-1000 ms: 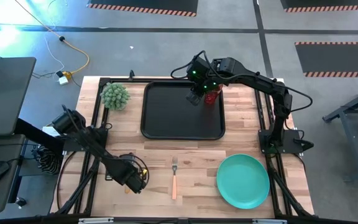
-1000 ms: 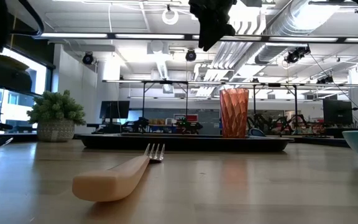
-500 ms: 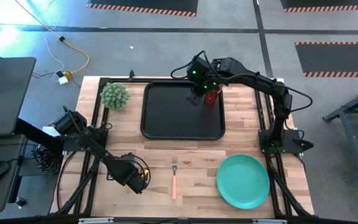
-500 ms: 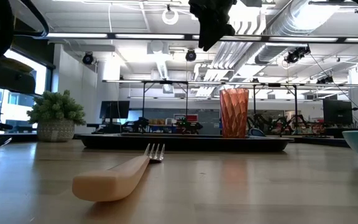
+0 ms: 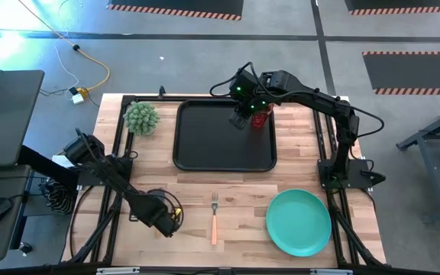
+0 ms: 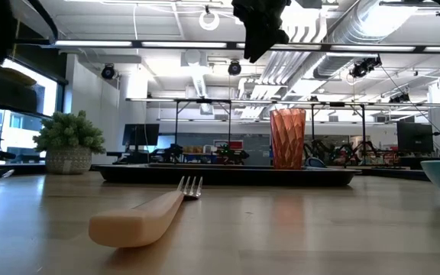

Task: Pick and place plate/cup/fork/spoon on tray
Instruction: Put the yellow spoon on the black table tray

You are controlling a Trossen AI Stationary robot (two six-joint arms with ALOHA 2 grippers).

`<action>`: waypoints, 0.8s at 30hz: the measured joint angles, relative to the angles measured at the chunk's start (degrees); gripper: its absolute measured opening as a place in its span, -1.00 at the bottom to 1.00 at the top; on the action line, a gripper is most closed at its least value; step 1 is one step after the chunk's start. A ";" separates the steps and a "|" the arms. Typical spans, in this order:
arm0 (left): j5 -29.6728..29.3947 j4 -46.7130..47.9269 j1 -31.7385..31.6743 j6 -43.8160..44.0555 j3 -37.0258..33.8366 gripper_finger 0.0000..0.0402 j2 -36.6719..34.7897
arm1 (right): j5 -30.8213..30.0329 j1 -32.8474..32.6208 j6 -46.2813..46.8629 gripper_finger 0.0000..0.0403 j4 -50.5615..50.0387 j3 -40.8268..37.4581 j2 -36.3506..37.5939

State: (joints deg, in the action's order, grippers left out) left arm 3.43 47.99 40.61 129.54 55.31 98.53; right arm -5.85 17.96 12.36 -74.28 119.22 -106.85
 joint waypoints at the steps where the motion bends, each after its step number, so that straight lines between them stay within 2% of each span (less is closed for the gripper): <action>1: 0.02 0.07 0.06 0.00 -0.02 -0.81 -0.79 | 0.00 0.00 0.00 -0.43 0.00 0.00 -0.01; 8: -5.18 0.16 0.23 -0.50 0.09 -0.81 -5.28 | 0.00 0.00 0.04 -0.43 0.00 0.00 0.00; 15: -16.52 1.01 -0.89 -1.91 0.13 -0.81 -10.32 | 0.00 0.00 0.20 -0.43 0.01 0.00 0.00; 19: -22.36 2.97 -2.75 -4.08 0.17 -0.81 -13.44 | 0.00 0.00 0.72 -0.43 0.04 0.00 0.00; 24: -25.19 5.77 -7.06 -10.59 0.20 -0.80 -17.74 | 0.00 0.01 1.23 -0.43 0.06 0.00 0.00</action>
State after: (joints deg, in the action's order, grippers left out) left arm -21.76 53.76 33.55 118.94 55.51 80.80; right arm -5.85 17.96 13.59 -74.22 119.22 -106.85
